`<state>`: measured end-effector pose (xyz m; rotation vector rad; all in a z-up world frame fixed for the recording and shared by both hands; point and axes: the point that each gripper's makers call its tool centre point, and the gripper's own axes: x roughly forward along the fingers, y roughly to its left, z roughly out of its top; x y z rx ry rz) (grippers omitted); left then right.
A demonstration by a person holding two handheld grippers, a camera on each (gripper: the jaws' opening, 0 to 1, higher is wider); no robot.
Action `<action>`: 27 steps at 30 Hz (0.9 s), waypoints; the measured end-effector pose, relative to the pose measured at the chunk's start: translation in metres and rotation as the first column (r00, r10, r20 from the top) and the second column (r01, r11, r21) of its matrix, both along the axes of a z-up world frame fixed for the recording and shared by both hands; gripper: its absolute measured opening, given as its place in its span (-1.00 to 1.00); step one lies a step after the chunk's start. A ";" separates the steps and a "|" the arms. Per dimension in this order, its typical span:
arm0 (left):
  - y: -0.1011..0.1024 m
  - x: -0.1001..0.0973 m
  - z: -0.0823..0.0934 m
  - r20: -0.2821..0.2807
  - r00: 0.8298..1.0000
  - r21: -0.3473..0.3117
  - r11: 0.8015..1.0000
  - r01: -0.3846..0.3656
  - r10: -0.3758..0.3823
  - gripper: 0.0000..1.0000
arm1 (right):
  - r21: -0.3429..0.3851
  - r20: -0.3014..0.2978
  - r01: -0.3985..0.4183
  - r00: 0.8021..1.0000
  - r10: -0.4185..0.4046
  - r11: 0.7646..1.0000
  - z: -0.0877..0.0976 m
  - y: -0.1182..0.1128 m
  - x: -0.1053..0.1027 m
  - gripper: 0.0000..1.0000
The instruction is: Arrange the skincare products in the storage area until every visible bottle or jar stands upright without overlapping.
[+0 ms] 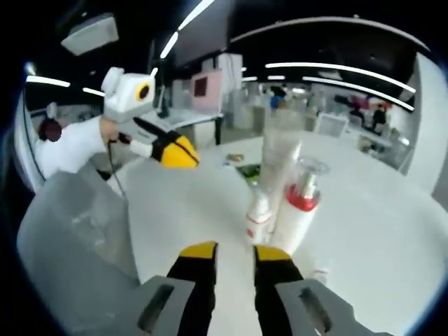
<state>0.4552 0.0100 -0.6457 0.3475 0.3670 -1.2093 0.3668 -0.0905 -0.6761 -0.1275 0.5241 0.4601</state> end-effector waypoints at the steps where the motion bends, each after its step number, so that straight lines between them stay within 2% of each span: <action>1: 0.001 0.000 0.001 -0.005 1.000 -0.004 1.000 -0.004 0.004 -0.78 | -0.003 -0.001 0.003 1.000 -0.003 1.000 0.000 -0.001 -0.001 -0.61; 5: 0.007 -0.002 0.006 -0.001 1.000 -0.010 1.000 -0.009 0.009 -0.70 | -0.013 0.009 0.008 1.000 -0.008 1.000 0.005 -0.003 -0.005 -0.43; 8: 0.011 -0.006 0.007 -0.031 1.000 -0.009 1.000 0.004 -0.004 -0.66 | -0.015 0.016 0.006 1.000 -0.005 1.000 0.011 -0.003 -0.008 -0.30; 9: 0.014 -0.007 0.008 -0.017 1.000 -0.006 1.000 0.002 -0.002 -0.63 | -0.016 0.018 0.004 1.000 -0.003 1.000 0.013 -0.004 -0.010 -0.23; 10: 0.015 -0.006 0.010 -0.001 1.000 -0.008 1.000 -0.002 0.002 -0.57 | -0.019 0.023 0.003 1.000 -0.002 1.000 0.016 -0.004 -0.012 -0.19; 13: 0.018 -0.008 0.010 -0.021 1.000 -0.007 1.000 -0.002 0.002 -0.31 | -0.025 0.036 0.008 0.999 -0.007 1.000 0.023 -0.006 -0.014 -0.11; 16: 0.022 -0.007 0.012 -0.005 1.000 -0.001 1.000 -0.015 0.015 -0.28 | 0.001 0.049 0.014 0.999 -0.014 1.000 0.029 -0.006 -0.017 0.04; 19: 0.023 -0.011 0.014 -0.026 1.000 -0.016 1.000 -0.008 0.008 -0.19 | 0.022 0.041 0.021 0.999 -0.022 1.000 0.031 -0.007 -0.021 0.15; 21: 0.026 -0.011 0.011 -0.034 0.999 0.003 1.000 -0.013 0.013 -0.08 | 0.019 0.036 0.022 0.999 -0.022 1.000 0.030 -0.007 -0.023 0.21; 27: 0.030 -0.013 0.014 -0.053 0.998 -0.019 1.000 -0.019 0.018 0.02 | 0.032 0.023 0.023 0.999 -0.024 0.999 0.028 -0.005 -0.027 0.42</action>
